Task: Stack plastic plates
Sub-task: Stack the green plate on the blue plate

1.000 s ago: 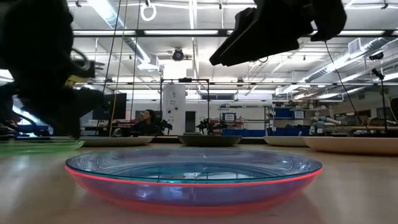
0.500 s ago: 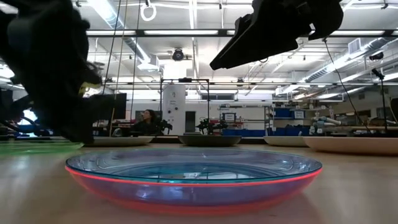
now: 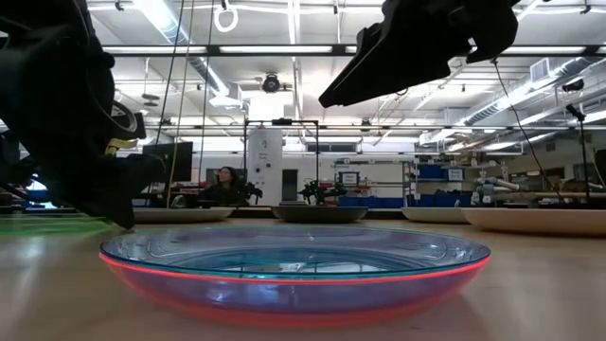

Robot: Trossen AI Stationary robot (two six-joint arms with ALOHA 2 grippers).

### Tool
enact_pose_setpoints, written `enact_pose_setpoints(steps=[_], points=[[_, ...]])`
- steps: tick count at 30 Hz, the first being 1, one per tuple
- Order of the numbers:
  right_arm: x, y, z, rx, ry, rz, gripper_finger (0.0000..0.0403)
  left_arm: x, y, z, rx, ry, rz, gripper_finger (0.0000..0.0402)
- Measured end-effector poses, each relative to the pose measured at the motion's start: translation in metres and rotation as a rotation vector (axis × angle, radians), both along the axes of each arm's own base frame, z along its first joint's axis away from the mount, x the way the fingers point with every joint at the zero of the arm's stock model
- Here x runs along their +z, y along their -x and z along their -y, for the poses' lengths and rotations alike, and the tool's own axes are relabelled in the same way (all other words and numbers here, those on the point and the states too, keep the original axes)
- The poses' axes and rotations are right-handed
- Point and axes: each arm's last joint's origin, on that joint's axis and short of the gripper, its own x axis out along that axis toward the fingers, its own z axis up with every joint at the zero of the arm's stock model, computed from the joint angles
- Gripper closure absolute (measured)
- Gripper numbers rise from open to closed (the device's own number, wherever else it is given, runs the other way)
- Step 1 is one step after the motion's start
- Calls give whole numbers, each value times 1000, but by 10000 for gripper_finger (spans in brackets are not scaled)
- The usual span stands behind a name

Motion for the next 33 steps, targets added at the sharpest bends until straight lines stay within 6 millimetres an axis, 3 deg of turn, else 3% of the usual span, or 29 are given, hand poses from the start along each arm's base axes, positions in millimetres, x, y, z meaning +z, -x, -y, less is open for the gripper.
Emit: enact_pose_setpoints(steps=[5, 12, 18, 25, 30, 33], points=[[0, 0, 0, 0, 0, 0, 171, 0, 0, 0, 1, 7, -2, 306], [0, 0, 0, -5, -8, 1, 171, -1, -1, 0, 10, 37, -12, 390], [-1, 1, 0, -16, -58, -11, 171, 3, -5, 6, -15, 52, -22, 384], [-13, 7, 4, -63, -120, -62, 171, 20, -20, 29, -105, 114, 1, 388], [-18, 12, 3, -106, -62, -42, 171, 43, -32, 43, -174, 92, -12, 389], [-11, 10, -6, -38, -44, 33, 171, 63, -42, 52, -248, 19, -2, 389]])
